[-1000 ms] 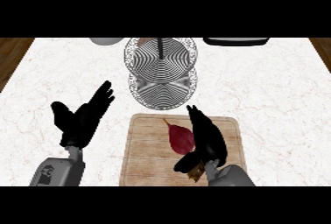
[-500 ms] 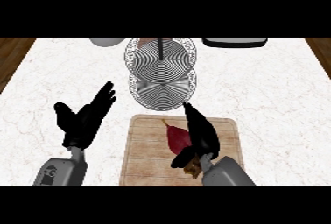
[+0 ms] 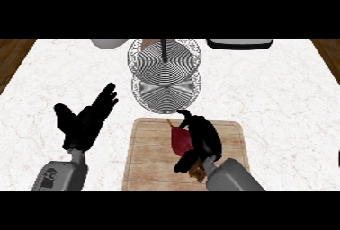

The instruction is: Pick the pear from the cutting board and place it in the tiered basket

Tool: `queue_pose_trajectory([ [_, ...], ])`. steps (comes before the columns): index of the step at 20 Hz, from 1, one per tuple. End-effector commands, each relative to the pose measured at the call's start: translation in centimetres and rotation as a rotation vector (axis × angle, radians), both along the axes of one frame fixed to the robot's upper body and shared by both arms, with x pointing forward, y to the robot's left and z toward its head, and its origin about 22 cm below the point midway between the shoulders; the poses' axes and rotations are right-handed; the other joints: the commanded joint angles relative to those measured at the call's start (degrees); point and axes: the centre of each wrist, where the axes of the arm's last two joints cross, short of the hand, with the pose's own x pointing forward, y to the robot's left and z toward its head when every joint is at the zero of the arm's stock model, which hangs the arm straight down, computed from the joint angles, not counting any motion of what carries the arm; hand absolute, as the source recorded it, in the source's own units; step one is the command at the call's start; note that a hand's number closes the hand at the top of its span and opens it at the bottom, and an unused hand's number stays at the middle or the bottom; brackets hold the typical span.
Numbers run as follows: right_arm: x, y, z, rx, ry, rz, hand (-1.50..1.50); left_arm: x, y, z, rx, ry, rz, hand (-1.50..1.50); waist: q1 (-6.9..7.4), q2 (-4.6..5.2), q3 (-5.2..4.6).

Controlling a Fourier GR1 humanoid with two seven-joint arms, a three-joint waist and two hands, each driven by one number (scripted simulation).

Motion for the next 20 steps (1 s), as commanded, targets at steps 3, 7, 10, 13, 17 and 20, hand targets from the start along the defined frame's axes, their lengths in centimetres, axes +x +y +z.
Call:
queue_pose_trajectory([
  [3,-1.9,2.3,-1.8,0.035,-0.042,0.016,1.5,0.1,-1.7,-0.1,-0.005,0.017,-0.004,0.0,0.66,1.19,0.62],
  [7,-3.8,1.9,-0.8,0.013,-0.051,-0.078,1.5,-0.9,0.2,0.3,-0.002,0.007,0.024,0.0,0.22,0.99,0.59],
  [10,-3.0,-0.2,-0.3,-0.195,-0.015,-0.26,1.5,-0.1,-0.3,0.0,-0.003,0.029,0.031,0.0,-1.05,0.53,0.47],
  [13,-4.4,-2.7,-1.2,-0.322,-0.002,-0.38,1.5,-0.2,0.8,-0.1,0.007,0.014,0.047,0.0,-1.99,0.38,0.4],
  [17,-8.5,-1.1,5.3,-0.167,-0.084,-0.467,1.5,-1.2,2.2,-0.2,0.004,0.028,0.036,0.0,-1.33,0.43,0.5],
  [20,-9.0,-2.5,10.5,-0.083,-0.178,-0.519,1.5,-1.5,1.8,-0.1,0.01,0.017,0.04,0.0,-1.28,0.43,0.49],
])
